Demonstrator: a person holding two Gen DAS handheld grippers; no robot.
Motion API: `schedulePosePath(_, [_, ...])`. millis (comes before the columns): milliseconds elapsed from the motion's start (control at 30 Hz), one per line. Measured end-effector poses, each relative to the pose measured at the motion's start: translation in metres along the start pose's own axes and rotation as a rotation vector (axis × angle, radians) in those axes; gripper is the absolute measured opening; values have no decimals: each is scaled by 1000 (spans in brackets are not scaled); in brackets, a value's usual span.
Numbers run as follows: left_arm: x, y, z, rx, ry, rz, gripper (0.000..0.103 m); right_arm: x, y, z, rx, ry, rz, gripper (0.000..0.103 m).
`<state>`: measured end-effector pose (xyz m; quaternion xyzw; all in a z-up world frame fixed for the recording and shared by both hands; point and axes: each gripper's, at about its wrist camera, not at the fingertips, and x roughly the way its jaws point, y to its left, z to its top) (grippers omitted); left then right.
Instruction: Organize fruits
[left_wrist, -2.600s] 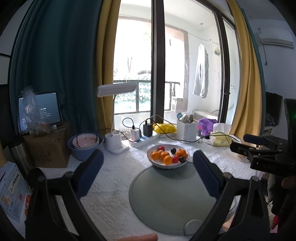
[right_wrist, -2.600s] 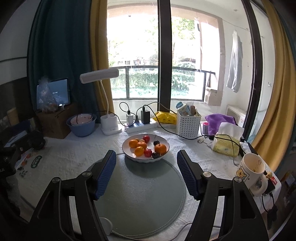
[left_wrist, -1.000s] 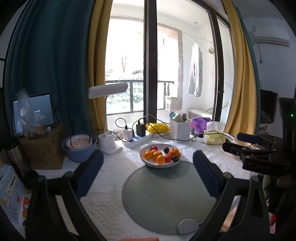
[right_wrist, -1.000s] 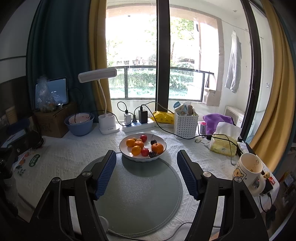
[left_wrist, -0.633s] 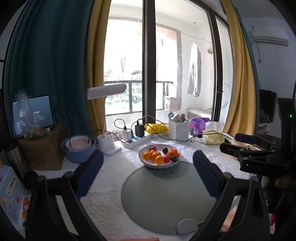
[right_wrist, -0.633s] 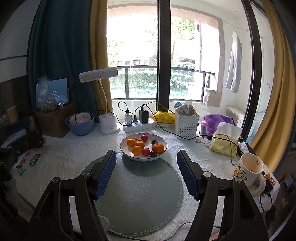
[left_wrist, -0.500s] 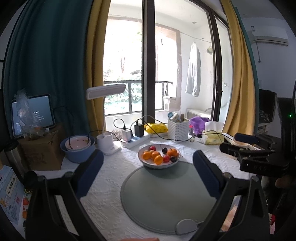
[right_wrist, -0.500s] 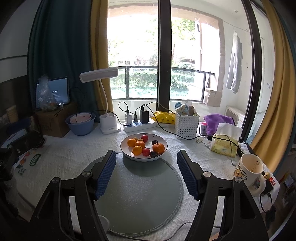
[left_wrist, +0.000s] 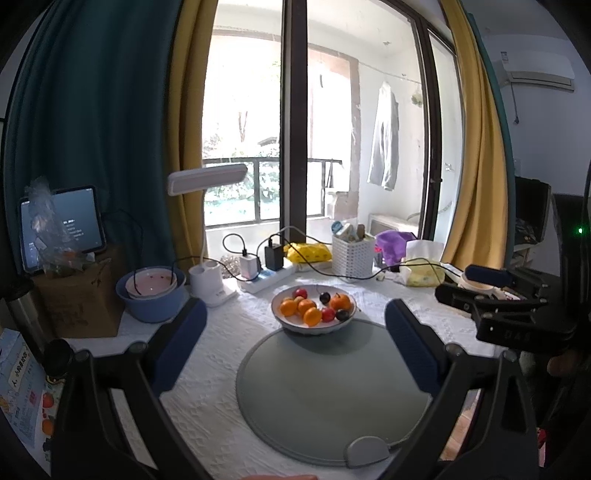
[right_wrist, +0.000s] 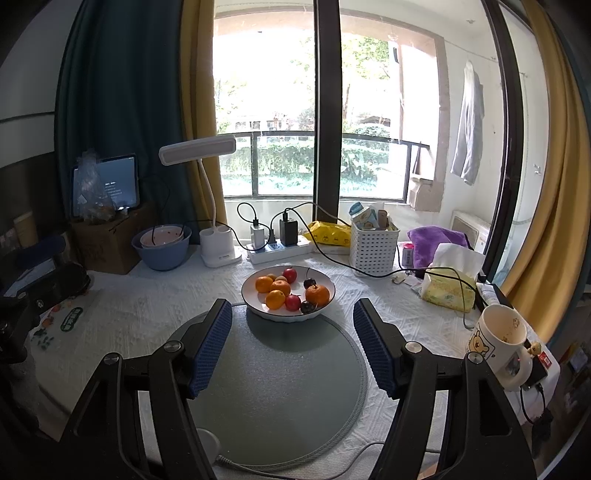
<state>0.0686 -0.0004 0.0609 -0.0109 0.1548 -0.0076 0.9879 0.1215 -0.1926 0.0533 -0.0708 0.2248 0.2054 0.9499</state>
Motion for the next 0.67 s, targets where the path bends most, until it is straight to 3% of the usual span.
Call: schedulePosePath(667, [8, 1, 0, -17, -7, -3, 98, 10, -2, 3, 19, 2, 28, 71])
